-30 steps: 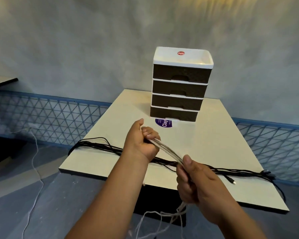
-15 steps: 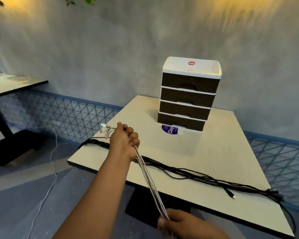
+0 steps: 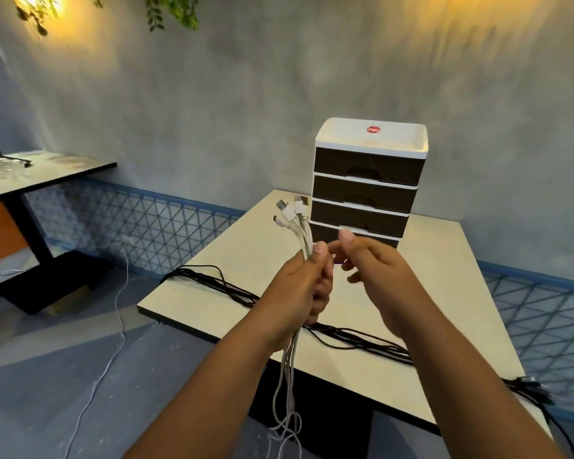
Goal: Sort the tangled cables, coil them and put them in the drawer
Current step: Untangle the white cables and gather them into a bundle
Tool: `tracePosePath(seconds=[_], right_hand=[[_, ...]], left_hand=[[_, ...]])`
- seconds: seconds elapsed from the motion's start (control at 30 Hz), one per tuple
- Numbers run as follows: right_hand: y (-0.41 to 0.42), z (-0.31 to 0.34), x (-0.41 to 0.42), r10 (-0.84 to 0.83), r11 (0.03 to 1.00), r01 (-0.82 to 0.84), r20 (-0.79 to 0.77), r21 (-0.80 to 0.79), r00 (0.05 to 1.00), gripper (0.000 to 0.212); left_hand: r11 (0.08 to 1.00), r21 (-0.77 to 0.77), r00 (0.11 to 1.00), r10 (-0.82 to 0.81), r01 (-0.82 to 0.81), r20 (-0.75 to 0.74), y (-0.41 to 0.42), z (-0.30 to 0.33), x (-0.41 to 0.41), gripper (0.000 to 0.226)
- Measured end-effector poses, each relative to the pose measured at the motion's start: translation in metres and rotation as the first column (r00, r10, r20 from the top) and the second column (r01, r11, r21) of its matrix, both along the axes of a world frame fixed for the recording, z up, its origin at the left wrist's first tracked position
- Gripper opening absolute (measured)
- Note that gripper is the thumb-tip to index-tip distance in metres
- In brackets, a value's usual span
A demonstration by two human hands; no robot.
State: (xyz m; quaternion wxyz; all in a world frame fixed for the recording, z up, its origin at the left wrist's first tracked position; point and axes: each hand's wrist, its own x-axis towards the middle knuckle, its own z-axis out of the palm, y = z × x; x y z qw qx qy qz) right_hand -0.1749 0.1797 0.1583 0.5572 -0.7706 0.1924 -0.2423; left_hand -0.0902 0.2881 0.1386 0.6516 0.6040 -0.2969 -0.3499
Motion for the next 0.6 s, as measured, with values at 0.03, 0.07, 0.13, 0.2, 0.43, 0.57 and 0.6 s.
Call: tracePosePath(seconds=[0.03,0.07,0.13,0.2,0.43,0.57,0.6], right_hand=[[0.001,0.011,0.003,0.028,0.997,-0.031,-0.046,-0.064,0.999,0.056],[0.002,0.019,0.007,0.050,0.990,-0.063,-0.098,-0.125,0.994,0.062],[0.001,0.027,0.016,0.073,0.977,-0.108,-0.189,-0.184,0.979,0.060],[-0.004,0.028,0.027,0.080,0.981,-0.115,-0.215,-0.156,0.973,0.044],[-0.009,0.024,0.062,0.196,0.980,-0.197,-0.168,0.007,0.966,0.025],[-0.007,0.020,0.090,0.217,0.974,-0.225,-0.186,-0.023,0.958,0.031],[-0.005,0.018,0.100,0.225,0.972,-0.233,-0.185,-0.024,0.957,0.032]], left_hand=[[0.999,0.032,1.000,-0.017,0.017,0.014,-0.001,0.000,-0.001,0.041],[0.997,0.062,0.999,-0.036,0.034,0.026,-0.003,-0.001,-0.002,0.040],[0.990,0.122,0.994,-0.082,0.074,0.069,-0.003,-0.002,-0.001,0.035],[0.979,0.166,0.983,-0.137,0.115,0.125,-0.001,-0.003,0.002,0.033],[0.965,0.188,0.954,-0.219,0.181,0.206,0.013,-0.006,0.032,0.039],[0.961,0.193,0.953,-0.235,0.198,0.190,0.023,-0.013,0.061,0.039],[0.962,0.187,0.956,-0.234,0.200,0.179,0.026,-0.016,0.070,0.040]])
